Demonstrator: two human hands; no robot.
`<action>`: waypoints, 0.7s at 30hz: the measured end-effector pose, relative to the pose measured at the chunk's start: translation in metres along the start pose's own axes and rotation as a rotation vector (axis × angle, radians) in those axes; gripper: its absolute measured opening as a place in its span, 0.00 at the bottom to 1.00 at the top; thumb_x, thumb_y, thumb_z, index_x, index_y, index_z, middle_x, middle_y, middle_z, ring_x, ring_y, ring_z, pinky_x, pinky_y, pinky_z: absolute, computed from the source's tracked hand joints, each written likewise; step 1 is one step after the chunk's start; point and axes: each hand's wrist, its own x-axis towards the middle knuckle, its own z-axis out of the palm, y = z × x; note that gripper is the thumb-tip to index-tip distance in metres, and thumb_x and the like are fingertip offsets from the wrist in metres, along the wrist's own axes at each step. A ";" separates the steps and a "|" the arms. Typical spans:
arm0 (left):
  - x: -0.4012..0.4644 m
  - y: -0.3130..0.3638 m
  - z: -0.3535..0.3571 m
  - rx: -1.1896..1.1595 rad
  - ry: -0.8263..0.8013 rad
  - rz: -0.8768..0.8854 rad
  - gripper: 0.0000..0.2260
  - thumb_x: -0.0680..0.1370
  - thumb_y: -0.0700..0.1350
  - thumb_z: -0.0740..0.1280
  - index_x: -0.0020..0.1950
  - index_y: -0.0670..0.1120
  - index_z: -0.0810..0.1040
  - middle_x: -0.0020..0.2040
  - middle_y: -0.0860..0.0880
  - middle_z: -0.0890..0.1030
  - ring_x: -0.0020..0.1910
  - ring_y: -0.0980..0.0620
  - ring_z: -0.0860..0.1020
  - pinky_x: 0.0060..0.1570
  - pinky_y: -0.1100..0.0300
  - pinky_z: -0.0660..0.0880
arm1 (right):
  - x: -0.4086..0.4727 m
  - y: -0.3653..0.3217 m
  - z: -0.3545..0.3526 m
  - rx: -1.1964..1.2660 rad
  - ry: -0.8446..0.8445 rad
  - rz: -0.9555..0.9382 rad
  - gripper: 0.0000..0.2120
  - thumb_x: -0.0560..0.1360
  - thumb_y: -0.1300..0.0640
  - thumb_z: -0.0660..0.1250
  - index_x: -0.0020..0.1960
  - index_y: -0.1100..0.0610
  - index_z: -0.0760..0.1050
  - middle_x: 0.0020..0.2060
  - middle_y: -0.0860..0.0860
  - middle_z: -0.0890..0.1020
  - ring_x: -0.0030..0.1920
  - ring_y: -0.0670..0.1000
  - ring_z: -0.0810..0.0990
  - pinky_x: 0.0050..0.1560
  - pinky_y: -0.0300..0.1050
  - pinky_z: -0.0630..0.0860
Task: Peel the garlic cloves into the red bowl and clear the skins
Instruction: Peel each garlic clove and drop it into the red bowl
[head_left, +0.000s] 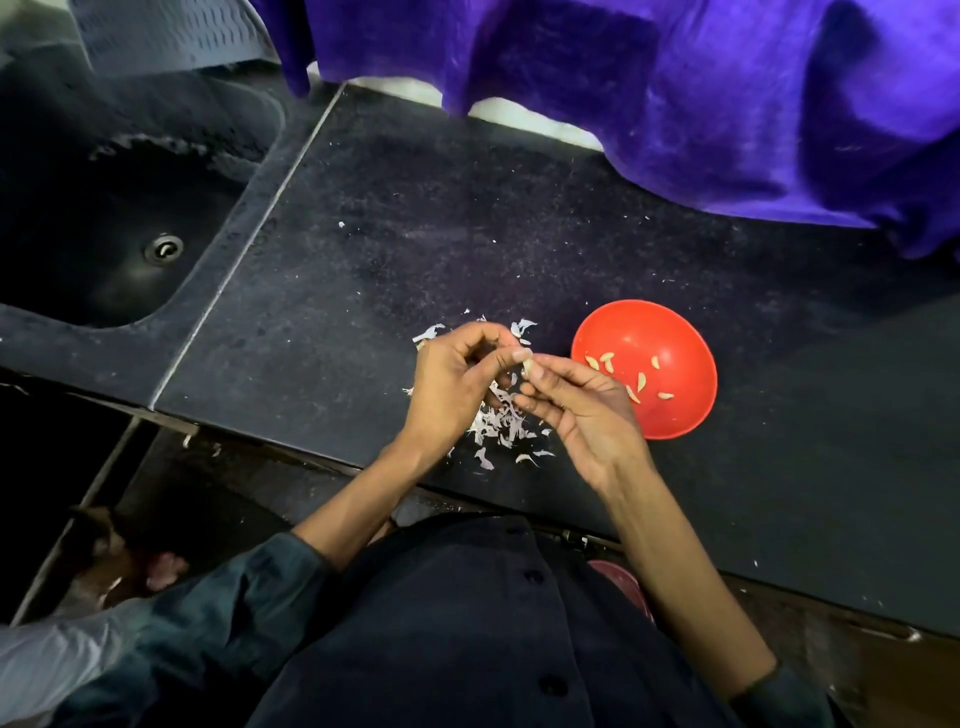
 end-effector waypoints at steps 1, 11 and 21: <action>0.000 0.000 0.001 0.025 -0.004 0.009 0.03 0.77 0.38 0.70 0.43 0.44 0.80 0.36 0.51 0.80 0.32 0.54 0.78 0.27 0.55 0.79 | 0.000 0.000 0.000 -0.004 0.006 -0.010 0.11 0.66 0.66 0.70 0.49 0.66 0.80 0.35 0.55 0.84 0.35 0.49 0.82 0.40 0.41 0.81; 0.002 -0.003 0.006 0.229 0.042 0.174 0.04 0.79 0.42 0.66 0.45 0.49 0.77 0.41 0.51 0.78 0.38 0.49 0.77 0.39 0.52 0.77 | 0.004 0.001 0.005 0.118 0.023 0.065 0.10 0.75 0.69 0.64 0.55 0.69 0.77 0.38 0.55 0.84 0.37 0.47 0.82 0.42 0.40 0.81; 0.001 -0.002 0.003 0.261 0.017 0.180 0.07 0.79 0.40 0.66 0.44 0.51 0.75 0.40 0.57 0.75 0.38 0.60 0.74 0.40 0.65 0.71 | 0.007 -0.005 0.005 0.147 -0.046 0.117 0.11 0.70 0.63 0.68 0.51 0.64 0.79 0.41 0.56 0.84 0.41 0.50 0.83 0.43 0.44 0.81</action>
